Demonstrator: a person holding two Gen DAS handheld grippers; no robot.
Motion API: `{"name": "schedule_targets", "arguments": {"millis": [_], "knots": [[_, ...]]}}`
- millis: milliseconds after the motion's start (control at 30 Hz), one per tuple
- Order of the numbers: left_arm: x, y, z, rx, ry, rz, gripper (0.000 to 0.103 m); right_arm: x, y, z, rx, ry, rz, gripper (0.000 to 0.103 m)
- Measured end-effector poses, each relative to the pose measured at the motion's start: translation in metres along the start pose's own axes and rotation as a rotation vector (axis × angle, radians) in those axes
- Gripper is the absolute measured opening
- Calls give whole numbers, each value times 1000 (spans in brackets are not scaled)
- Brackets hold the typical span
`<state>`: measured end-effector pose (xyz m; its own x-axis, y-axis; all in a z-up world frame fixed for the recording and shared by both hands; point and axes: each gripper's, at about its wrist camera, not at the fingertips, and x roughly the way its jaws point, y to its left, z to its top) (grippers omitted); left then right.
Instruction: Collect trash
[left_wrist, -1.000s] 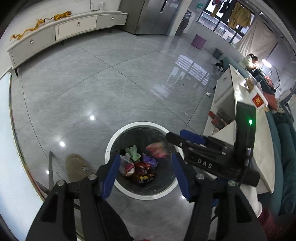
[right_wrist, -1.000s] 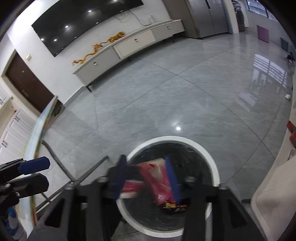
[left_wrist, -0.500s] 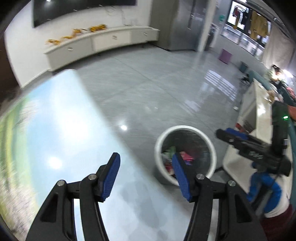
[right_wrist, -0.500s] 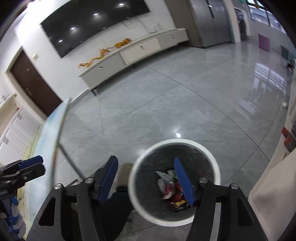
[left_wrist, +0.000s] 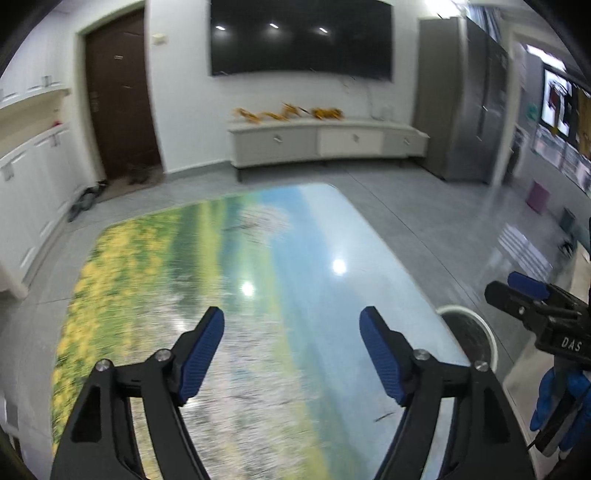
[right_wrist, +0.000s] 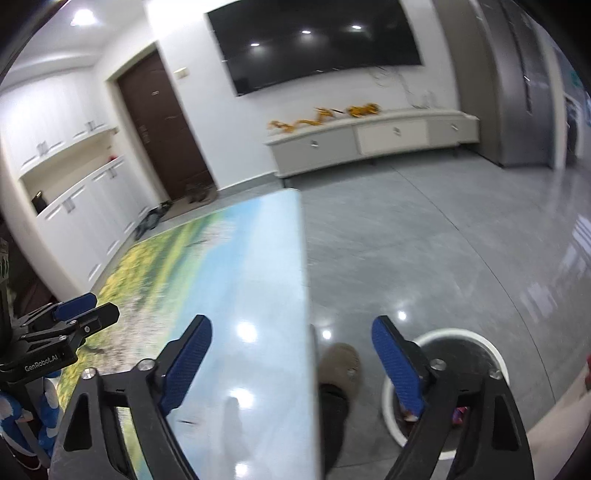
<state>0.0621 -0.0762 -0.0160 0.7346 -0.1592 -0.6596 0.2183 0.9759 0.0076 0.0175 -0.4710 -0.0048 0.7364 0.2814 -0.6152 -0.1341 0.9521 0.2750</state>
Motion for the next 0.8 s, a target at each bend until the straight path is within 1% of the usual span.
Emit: {"name": "schedule_targets", "arguments": {"millis": [33, 133, 300, 433, 467, 567, 633, 700, 800], "knots": [[-9, 12, -3, -12, -20, 24, 76, 1, 15, 2, -23, -2, 9, 97], [-31, 41, -10, -45, -63, 81, 77, 7, 42, 6, -60, -6, 23, 102], [-57, 80, -16, -106, -123, 169, 77, 19, 84, 12, -110, -15, 47, 103], [-68, 102, -23, -154, -148, 207, 77, 27, 113, 11, -152, -22, 50, 103], [-71, 107, -24, -164, -151, 216, 80, 29, 120, 10, -160, -24, 54, 103], [-78, 119, -29, -193, -172, 250, 92, 35, 133, 8, -178, -22, 54, 103], [-82, 125, -33, -202, -183, 264, 96, 38, 141, 6, -194, -24, 47, 103], [-84, 128, -36, -216, -189, 275, 102, 38, 145, 3, -209, -28, 34, 103], [-87, 133, -41, -235, -208, 295, 103, 39, 152, 0, -242, -39, 3, 103]]}}
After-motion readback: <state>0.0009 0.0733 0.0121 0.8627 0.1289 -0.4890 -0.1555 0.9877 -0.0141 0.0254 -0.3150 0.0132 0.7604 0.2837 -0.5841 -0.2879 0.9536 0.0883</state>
